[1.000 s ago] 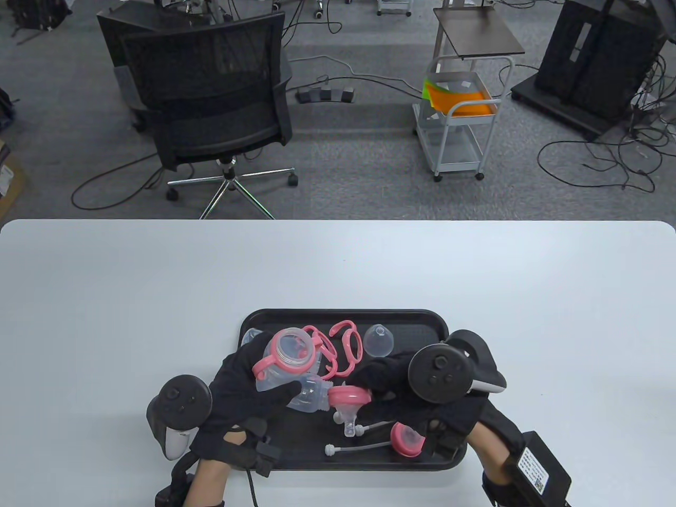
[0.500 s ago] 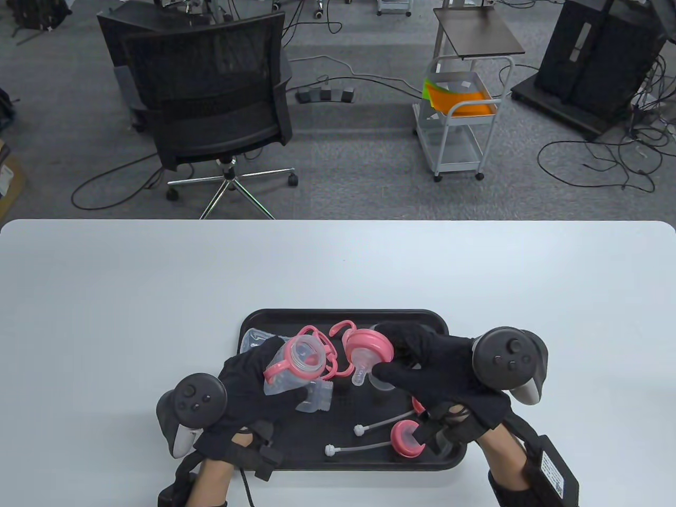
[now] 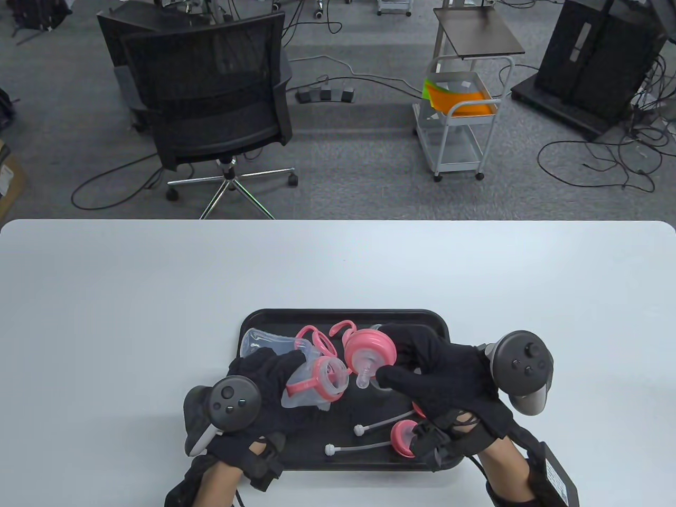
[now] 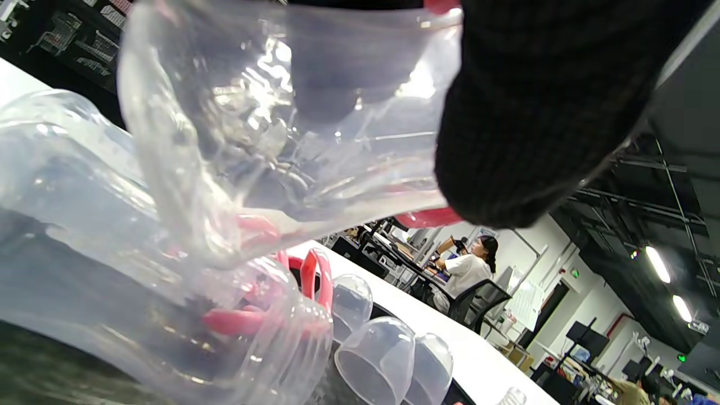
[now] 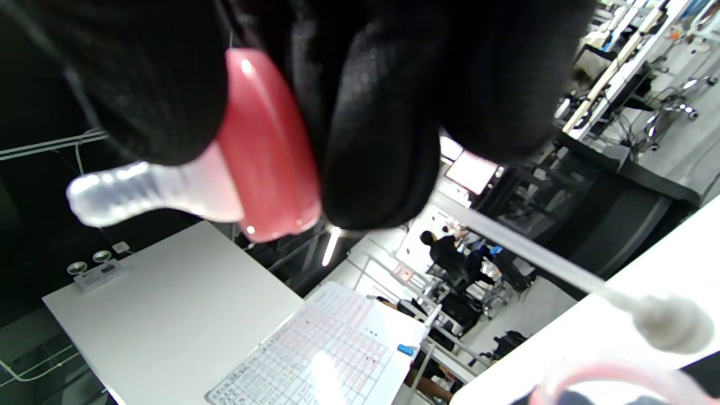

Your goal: Assemble baby bottles from components

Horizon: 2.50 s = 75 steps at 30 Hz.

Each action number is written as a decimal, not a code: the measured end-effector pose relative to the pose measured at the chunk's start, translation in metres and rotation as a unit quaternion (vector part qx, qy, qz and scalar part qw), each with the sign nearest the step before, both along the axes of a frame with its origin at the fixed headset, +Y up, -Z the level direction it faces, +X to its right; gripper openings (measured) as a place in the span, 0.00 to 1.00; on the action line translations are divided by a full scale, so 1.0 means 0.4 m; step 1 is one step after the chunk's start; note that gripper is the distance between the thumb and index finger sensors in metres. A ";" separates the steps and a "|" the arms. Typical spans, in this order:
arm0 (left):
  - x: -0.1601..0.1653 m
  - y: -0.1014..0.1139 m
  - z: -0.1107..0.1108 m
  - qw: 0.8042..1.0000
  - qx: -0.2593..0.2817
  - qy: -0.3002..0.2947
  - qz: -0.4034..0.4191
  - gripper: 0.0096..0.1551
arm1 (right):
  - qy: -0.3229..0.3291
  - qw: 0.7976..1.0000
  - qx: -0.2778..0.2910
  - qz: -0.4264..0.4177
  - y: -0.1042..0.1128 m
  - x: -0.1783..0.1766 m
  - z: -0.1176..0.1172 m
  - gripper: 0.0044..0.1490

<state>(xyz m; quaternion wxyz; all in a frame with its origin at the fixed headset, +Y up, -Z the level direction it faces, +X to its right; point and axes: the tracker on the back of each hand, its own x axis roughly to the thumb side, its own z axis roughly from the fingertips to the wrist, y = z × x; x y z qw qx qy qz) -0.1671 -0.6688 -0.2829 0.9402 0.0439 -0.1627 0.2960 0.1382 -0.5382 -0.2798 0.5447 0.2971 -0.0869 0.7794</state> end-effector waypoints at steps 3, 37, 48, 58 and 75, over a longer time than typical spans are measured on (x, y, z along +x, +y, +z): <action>0.011 0.001 0.004 1.000 -0.003 -0.026 -0.005 0.62 | 0.006 1.000 -0.003 -0.002 -0.002 -0.009 0.005 0.39; -0.034 0.003 0.006 0.985 0.019 -0.021 0.168 0.62 | 0.051 0.988 -0.147 -0.003 -0.145 -0.084 -0.068 0.44; -0.030 0.000 0.005 0.988 0.026 -0.019 0.154 0.62 | 0.054 0.977 -0.203 -0.019 -0.182 -0.077 -0.093 0.44; -0.033 -0.002 0.004 0.987 0.027 -0.020 0.154 0.62 | 0.018 0.981 -0.193 0.017 -0.183 -0.072 -0.092 0.45; -0.035 -0.003 0.003 0.989 0.023 -0.021 0.146 0.62 | 0.021 0.986 -0.146 0.078 -0.184 -0.095 -0.083 0.39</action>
